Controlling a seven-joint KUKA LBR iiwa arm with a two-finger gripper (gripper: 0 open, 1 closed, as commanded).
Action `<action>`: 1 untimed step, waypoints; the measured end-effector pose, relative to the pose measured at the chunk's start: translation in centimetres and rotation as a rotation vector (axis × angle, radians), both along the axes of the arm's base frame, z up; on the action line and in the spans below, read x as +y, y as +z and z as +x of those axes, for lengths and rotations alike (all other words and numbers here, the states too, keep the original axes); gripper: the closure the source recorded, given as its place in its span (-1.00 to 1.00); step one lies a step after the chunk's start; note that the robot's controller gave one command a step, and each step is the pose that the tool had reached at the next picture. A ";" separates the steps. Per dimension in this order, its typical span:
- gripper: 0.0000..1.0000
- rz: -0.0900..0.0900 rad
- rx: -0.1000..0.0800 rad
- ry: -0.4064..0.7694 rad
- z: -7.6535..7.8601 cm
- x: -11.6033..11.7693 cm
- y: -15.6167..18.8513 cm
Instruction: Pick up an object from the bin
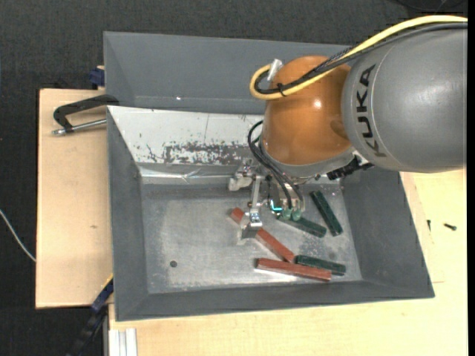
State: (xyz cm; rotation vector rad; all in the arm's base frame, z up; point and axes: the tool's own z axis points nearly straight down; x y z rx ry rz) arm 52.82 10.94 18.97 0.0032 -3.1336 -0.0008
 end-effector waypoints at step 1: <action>-1.00 0.001 -0.007 -0.001 0.1 -0.1 0.4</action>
Offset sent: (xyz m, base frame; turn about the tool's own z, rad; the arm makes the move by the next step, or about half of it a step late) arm 0.0338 -0.0670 -0.0705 0.0615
